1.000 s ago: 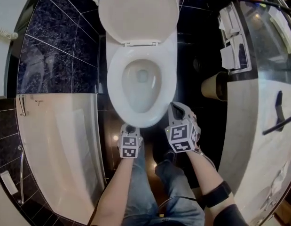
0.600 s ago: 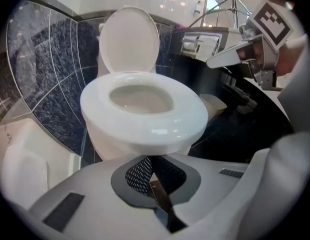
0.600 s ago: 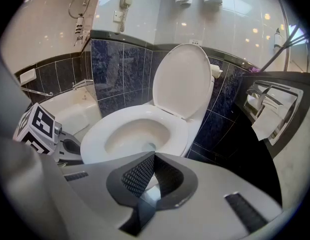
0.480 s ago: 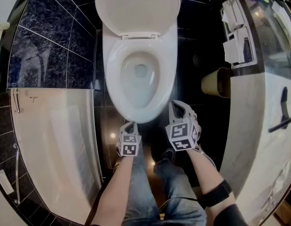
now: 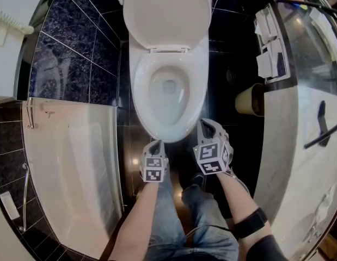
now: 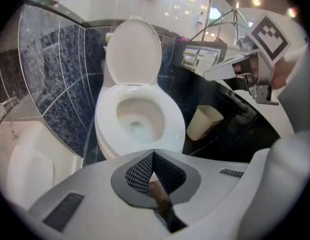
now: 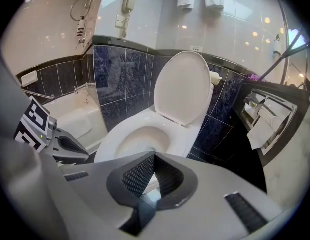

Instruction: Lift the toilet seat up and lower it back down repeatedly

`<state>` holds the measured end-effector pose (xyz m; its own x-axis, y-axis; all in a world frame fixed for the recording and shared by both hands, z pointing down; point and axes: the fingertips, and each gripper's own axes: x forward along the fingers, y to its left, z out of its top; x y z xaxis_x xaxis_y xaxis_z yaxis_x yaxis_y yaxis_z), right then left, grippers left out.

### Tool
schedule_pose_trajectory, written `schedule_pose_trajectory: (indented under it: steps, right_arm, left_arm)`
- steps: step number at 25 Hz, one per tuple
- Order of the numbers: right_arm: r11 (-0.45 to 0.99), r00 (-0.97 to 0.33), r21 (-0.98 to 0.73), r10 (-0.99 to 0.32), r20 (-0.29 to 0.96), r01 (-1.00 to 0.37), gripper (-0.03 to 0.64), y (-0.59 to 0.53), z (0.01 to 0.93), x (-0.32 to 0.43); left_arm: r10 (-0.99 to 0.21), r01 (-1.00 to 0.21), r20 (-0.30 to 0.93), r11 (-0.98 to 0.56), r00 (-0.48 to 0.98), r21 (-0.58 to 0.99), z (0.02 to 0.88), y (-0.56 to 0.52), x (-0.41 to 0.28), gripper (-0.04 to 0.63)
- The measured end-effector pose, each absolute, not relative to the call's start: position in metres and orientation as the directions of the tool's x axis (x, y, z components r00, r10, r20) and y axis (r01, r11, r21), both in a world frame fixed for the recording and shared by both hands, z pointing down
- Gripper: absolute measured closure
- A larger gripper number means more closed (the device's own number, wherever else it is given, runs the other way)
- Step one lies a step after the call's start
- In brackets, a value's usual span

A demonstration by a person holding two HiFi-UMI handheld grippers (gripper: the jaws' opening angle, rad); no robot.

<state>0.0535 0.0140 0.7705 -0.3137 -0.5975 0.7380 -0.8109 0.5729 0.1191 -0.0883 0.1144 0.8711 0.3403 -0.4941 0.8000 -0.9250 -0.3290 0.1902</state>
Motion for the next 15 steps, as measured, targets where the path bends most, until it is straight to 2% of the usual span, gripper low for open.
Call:
schedule_pose_trajectory:
  steps: [5, 15]
  right_arm:
    - [0.568, -0.350, 0.096, -0.621, 0.701, -0.817, 0.598, 0.011, 0.682, 0.042]
    - [0.538, -0.445, 0.016, -0.713, 0.543, -0.843, 0.598, 0.015, 0.433, 0.037]
  left_arm:
    - [-0.571, -0.925, 0.744, -0.340, 0.348, 0.172, 0.755, 0.088, -0.088, 0.604]
    - [-0.772, -0.926, 0.527, -0.368, 0.356, 0.087, 0.450, 0.041, -0.091, 0.604]
